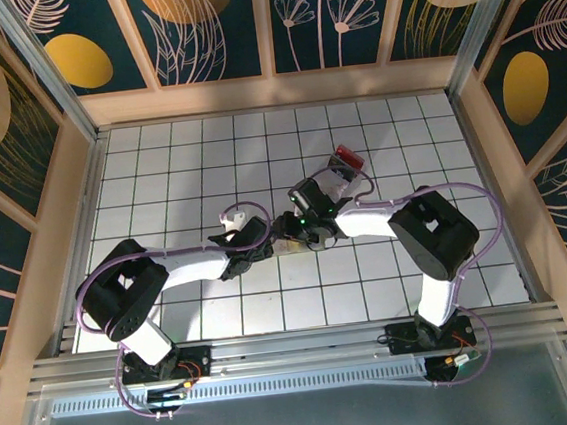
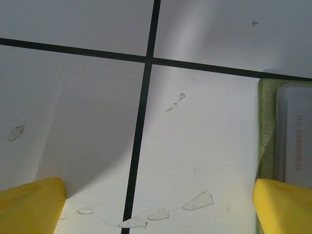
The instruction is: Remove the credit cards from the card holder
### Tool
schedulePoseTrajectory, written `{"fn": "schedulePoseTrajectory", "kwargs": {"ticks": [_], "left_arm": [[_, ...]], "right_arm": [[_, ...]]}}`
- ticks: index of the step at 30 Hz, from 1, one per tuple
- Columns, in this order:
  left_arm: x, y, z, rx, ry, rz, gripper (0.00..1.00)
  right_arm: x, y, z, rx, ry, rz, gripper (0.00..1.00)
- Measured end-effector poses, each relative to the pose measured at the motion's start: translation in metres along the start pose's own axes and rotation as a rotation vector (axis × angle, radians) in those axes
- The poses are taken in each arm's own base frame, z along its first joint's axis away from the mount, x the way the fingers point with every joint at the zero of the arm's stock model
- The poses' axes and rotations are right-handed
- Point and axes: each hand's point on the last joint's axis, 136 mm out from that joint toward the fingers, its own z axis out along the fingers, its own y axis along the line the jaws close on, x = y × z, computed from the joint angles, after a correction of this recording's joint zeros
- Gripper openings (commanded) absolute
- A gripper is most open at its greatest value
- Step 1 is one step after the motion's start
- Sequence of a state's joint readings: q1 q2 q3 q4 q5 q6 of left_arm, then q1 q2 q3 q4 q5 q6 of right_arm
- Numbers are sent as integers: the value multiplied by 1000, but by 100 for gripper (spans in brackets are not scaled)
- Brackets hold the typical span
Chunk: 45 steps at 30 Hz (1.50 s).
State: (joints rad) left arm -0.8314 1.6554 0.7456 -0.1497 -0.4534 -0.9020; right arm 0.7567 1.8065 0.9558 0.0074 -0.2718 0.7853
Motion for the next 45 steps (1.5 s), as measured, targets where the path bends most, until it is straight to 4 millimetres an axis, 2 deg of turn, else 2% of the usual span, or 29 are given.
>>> {"fn": "schedulePoseTrajectory", "kwargs": {"ticks": [3, 11, 23, 27, 30, 35, 39, 45], "left_arm": [[0, 0, 0, 0, 0, -2, 99], [0, 0, 0, 0, 0, -2, 99], [0, 0, 0, 0, 0, -2, 99], [0, 0, 0, -1, 0, -1, 99], [0, 1, 0, -2, 0, -2, 99], [0, 1, -2, 4, 0, -11, 99], [1, 2, -8, 17, 12, -26, 99], [-11, -1, -22, 50, -17, -59, 99]], "right_arm": [[0, 0, 1, 27, -12, -11, 44], [2, -3, 2, -39, -2, 15, 29], [8, 1, -6, -175, 21, 36, 22], [7, 4, -7, -200, 26, 46, 22], [6, 7, -8, -211, 25, 51, 31], [7, 5, -7, -190, 25, 53, 37], [8, 4, -5, -138, 21, 46, 37], [9, 1, -5, -100, 14, 44, 37]]}}
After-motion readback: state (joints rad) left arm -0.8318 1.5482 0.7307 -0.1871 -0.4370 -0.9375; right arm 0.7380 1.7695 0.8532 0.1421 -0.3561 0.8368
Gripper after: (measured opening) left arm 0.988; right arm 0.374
